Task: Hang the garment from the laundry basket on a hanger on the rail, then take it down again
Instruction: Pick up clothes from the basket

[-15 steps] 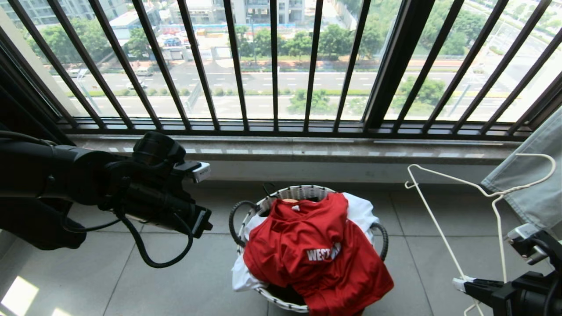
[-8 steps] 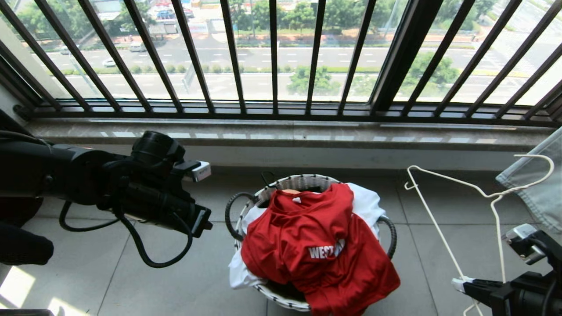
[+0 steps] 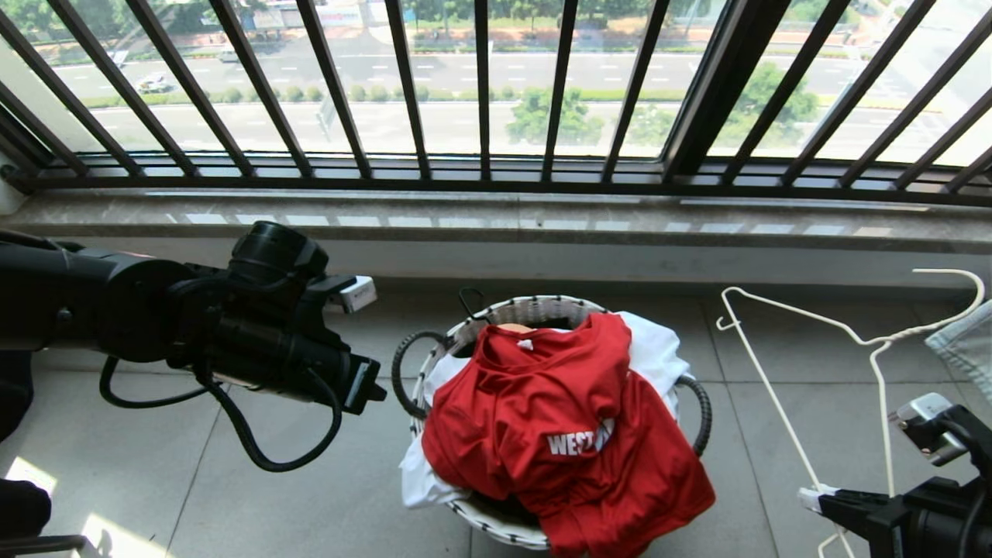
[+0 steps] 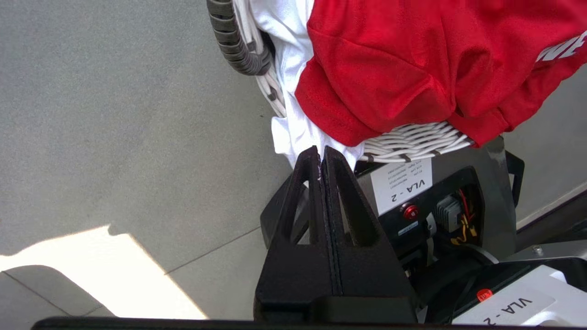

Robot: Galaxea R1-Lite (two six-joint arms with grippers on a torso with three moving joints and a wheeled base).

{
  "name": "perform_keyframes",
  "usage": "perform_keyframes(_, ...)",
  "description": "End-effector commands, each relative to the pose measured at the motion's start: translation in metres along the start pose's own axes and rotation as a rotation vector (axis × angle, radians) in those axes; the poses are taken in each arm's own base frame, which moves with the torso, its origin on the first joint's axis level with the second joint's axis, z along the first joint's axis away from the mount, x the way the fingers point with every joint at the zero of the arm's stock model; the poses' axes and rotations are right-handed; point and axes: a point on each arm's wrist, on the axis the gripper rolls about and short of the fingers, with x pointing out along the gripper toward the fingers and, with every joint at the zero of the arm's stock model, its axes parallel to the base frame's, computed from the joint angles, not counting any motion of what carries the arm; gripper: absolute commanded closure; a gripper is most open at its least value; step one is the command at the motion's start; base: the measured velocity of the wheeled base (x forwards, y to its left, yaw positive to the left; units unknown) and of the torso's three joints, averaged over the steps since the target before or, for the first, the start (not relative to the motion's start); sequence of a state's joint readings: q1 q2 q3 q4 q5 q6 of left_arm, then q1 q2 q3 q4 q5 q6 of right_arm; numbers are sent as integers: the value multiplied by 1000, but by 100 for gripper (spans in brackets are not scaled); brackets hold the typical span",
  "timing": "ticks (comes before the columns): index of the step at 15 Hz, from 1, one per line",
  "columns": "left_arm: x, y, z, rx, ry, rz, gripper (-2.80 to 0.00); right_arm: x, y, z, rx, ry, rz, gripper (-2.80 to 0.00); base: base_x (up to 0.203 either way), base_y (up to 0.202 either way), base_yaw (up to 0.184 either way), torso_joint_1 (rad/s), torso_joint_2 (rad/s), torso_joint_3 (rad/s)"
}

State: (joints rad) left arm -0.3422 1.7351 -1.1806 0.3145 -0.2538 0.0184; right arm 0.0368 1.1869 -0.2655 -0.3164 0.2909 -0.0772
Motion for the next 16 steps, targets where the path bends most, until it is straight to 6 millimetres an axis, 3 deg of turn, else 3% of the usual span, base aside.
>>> perform_keyframes(1,2,-13,3,8,-3,-30,0,-4,1,1,-8,-22,-1,0,0,0,0,0,0,-36)
perform_keyframes(3,15,-28,12,30,3,-60,0,-7,2,1,-12,-37,-3,0,0,0,0,2,2,-42)
perform_keyframes(6,34,-38,44,25,-50,-63,0,-12,3,2,-19,-67,-7,0,0,0,0,2,2,-41)
perform_keyframes(7,42,-39,51,24,-54,-64,-280,-14,3,3,-20,-76,-11,0,0,0,0,5,2,-40)
perform_keyframes(11,58,-40,65,24,-73,-48,-280,-15,3,3,-19,-79,-14,0,0,0,0,2,1,-8)
perform_keyframes(16,94,-40,75,8,-35,-2,-280,-16,4,2,-20,-83,-14,0,0,0,0,0,0,0)
